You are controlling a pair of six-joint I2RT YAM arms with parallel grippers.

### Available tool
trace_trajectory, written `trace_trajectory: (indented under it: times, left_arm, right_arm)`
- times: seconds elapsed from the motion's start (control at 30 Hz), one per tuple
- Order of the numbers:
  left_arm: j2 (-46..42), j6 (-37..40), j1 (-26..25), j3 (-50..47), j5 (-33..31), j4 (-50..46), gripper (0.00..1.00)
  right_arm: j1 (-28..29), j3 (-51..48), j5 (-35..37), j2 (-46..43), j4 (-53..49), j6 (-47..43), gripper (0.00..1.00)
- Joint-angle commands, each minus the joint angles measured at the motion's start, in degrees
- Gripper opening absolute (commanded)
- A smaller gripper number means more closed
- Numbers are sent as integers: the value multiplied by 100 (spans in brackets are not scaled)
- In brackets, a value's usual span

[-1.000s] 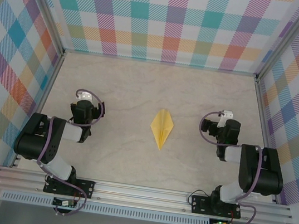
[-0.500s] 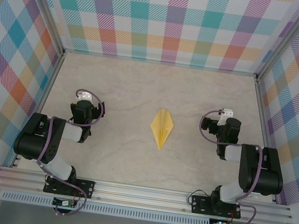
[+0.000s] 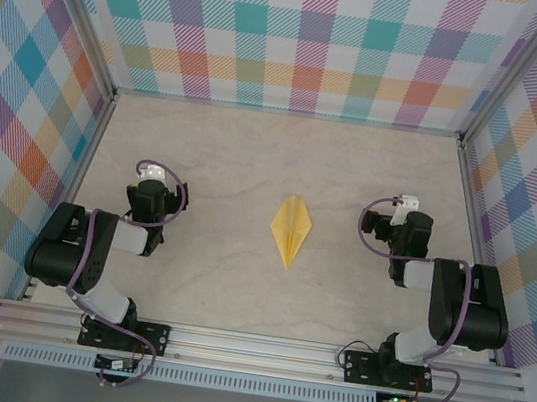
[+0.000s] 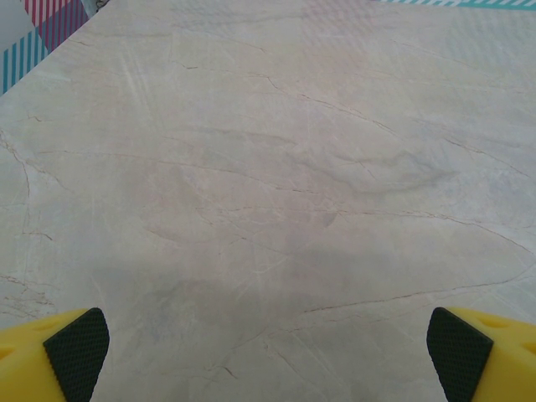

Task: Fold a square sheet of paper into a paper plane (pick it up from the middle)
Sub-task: Reset both arms

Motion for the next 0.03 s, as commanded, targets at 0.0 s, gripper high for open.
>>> trace_trajectory:
  times: [0.0]
  left_arm:
    - [-23,-45,3,64,68,174,100]
  right_arm:
    - [37,103,-78,-67,154,10,100]
